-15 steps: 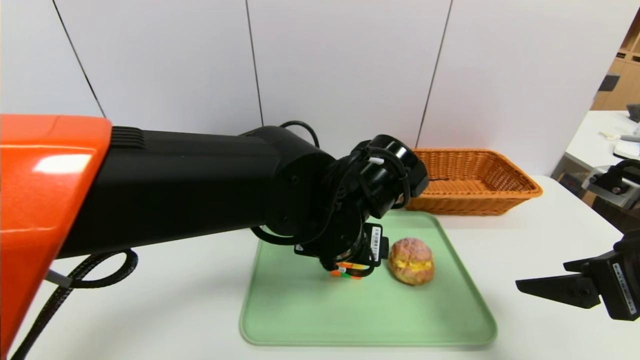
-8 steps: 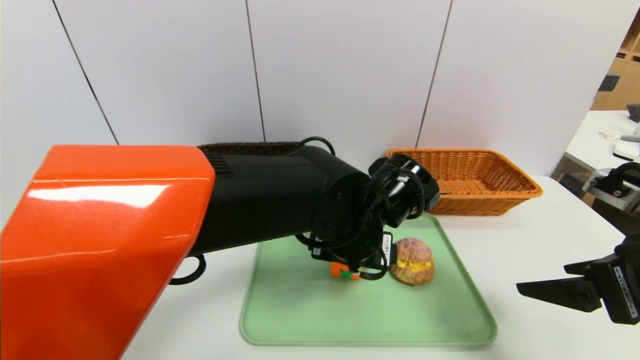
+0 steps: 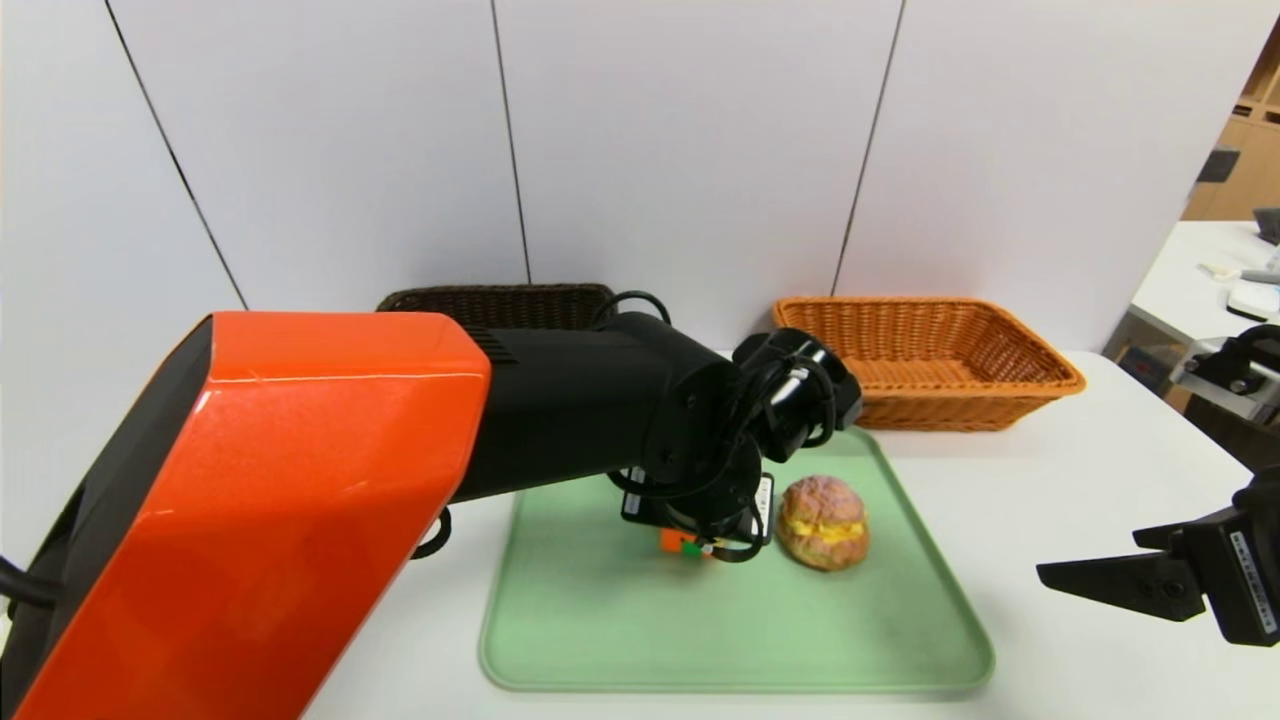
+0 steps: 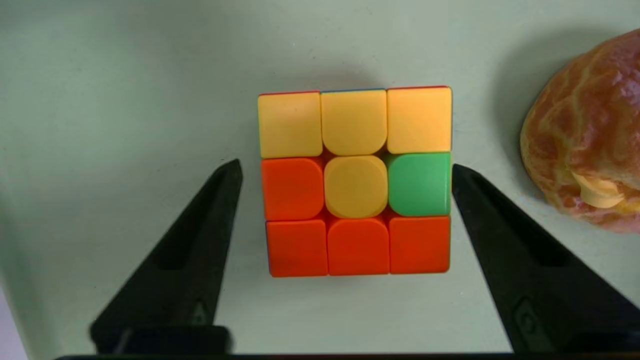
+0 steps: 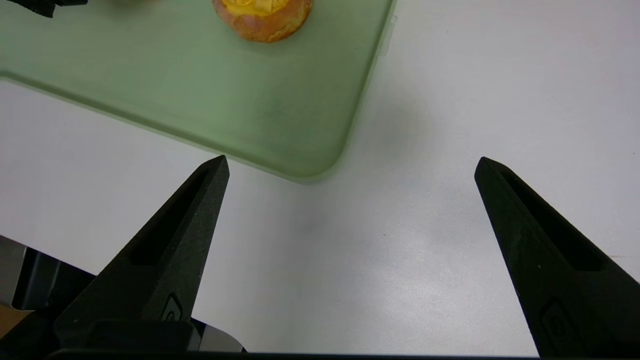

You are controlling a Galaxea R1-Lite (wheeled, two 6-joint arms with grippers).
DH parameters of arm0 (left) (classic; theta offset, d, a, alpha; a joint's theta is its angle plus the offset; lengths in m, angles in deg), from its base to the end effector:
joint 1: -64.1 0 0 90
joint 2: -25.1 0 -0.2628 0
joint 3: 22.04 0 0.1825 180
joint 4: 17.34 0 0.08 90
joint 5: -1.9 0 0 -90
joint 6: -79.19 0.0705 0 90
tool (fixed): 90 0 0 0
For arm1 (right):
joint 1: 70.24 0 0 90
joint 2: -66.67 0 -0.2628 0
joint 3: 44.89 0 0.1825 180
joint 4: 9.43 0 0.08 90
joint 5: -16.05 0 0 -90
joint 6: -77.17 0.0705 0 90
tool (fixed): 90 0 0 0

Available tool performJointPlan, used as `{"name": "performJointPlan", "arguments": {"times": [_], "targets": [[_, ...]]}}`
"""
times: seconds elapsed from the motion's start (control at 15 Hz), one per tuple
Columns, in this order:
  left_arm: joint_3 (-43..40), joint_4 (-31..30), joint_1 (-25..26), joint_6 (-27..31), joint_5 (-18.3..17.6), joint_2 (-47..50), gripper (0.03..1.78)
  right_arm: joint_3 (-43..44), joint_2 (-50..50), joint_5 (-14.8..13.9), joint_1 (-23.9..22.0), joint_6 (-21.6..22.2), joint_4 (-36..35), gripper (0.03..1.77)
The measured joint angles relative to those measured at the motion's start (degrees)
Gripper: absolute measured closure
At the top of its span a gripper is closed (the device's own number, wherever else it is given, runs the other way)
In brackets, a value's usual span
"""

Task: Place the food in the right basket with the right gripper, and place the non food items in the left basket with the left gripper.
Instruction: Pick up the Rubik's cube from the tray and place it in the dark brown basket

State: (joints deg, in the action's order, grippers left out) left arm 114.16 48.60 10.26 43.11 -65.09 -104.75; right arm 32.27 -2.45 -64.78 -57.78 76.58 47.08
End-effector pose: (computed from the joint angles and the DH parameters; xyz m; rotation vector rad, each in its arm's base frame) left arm 0.2719 -0.3254 0.0970 0.0717 0.9167 -0.2051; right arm 0.1794 0.0512 0.1591 -0.0340 0.8486 0.3590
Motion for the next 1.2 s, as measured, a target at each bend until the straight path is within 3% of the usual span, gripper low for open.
{"name": "performJointPlan", "arguments": {"times": [0.2, 0.73, 0.93, 1.2], "targets": [[-0.01, 0.0, 0.01, 0.09, 0.02, -0.05, 0.82, 0.0, 0.27, 0.0, 0.0, -0.02, 0.0, 0.1], [-0.09, 2.65, 1.11, 1.99, 0.74, 3.73, 0.85, 0.02, 0.52, -0.02, 0.0, -0.06, -0.1, 0.1], [-0.2, 3.13, 4.74, 7.96, 1.38, 8.55, 0.85, 0.35, 0.55, 0.06, 0.07, -0.15, -0.22, 0.1], [-0.34, 3.33, 10.45, 20.46, 0.83, 15.08, 0.86, 0.88, 0.52, 0.09, 0.1, -0.24, -0.27, 0.1]]}}
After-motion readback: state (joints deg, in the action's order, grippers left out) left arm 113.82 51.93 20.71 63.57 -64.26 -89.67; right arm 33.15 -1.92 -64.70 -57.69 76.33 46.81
